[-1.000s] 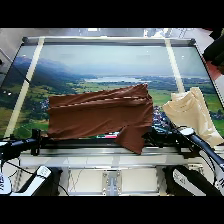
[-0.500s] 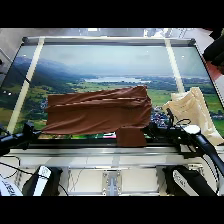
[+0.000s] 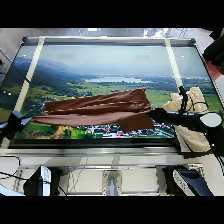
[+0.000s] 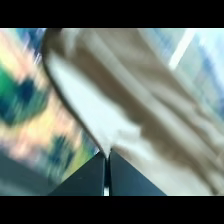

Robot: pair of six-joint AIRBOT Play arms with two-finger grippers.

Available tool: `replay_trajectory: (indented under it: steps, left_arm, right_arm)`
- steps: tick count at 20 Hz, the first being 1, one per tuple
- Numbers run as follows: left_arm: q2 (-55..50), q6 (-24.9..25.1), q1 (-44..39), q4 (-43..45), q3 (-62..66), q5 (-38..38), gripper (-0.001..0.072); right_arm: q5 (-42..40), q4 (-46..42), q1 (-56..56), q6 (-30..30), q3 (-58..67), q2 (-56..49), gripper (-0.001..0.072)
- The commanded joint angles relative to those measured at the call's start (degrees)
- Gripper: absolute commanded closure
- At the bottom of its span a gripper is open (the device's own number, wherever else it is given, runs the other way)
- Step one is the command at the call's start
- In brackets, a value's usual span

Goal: Fold the shirts.

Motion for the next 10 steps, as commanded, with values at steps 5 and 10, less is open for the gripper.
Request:
replay_trajectory:
  steps: [5, 10]
  left_arm:
    - [-14.67, -2.01, -20.83, 15.02, 13.25, 8.11, 0.07]
    - [-27.21, -13.27, -30.45, 32.44, 13.31, 16.26, 0.0699]
  right_arm:
    - [-7.32, -0.55, 2.19, -6.97, 19.5, -24.48, 0.0699]
    - [-8.72, -4.15, 4.63, -8.28, 32.06, -42.12, 0.0698]
